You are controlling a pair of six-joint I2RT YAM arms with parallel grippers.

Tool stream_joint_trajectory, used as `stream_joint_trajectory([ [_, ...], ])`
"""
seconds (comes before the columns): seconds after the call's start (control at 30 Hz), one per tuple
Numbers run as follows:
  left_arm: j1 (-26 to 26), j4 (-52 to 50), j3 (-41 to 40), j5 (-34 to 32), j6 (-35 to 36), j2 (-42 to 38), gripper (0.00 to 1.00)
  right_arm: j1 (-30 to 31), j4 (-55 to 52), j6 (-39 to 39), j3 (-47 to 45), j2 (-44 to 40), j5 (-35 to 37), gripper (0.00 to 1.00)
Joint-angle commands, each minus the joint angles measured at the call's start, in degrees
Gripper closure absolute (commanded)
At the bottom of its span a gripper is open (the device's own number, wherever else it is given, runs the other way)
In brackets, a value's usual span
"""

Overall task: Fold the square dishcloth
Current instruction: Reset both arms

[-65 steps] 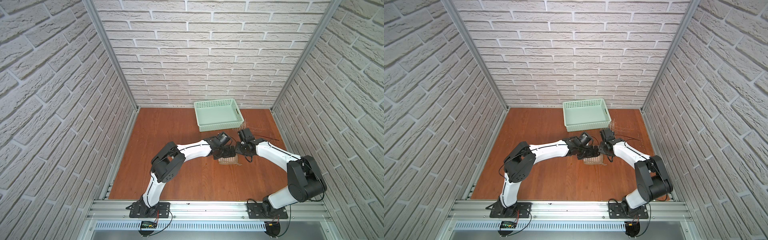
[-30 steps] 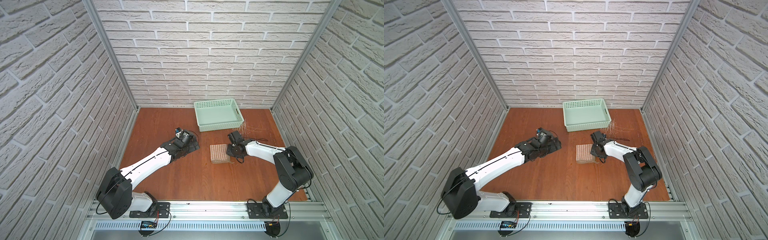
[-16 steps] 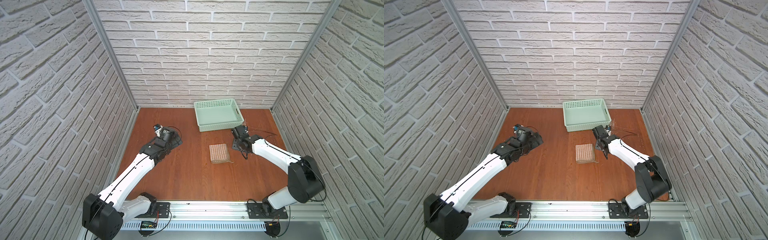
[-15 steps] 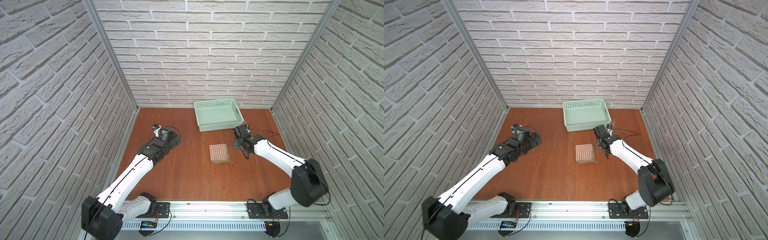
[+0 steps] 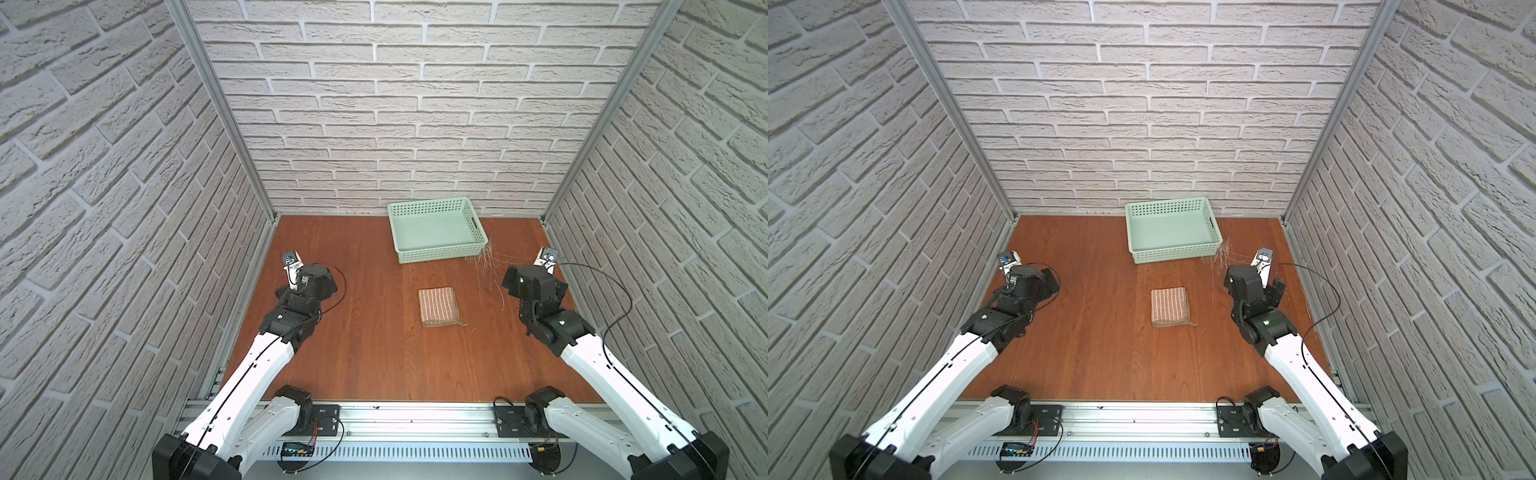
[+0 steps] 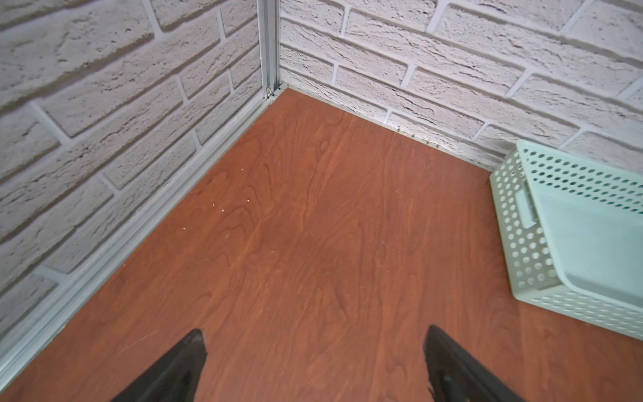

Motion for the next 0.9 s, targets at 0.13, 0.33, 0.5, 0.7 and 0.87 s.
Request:
stream_joint_trajectory([
  [0.13, 4.9, 26.9, -11.4, 2.7, 16.1, -3.0, 0.02, -6.3, 20.6, -9.1, -11.1, -1.0, -5.7, 0.00],
  [0.33, 11.0, 35.8, -15.3, 10.4, 15.8, -0.2, 0.02, -12.6, 28.7, -8.8, -14.4, 4.9, -13.4, 0.00],
  [0.5, 13.3, 42.1, -17.3, 13.4, 17.7, 3.6, 0.02, -16.7, 37.8, -7.7, -16.7, 11.4, -19.3, 0.00],
  [0.7, 14.1, 49.8, -20.2, 15.1, 21.1, 7.8, 0.02, -18.8, 48.0, -7.8, -18.4, 17.8, -24.5, 0.00],
  [0.87, 14.9, 58.0, -23.2, 17.2, 22.7, 12.3, 0.02, -19.1, 52.8, -10.8, -19.0, 21.0, -27.4, 0.00],
])
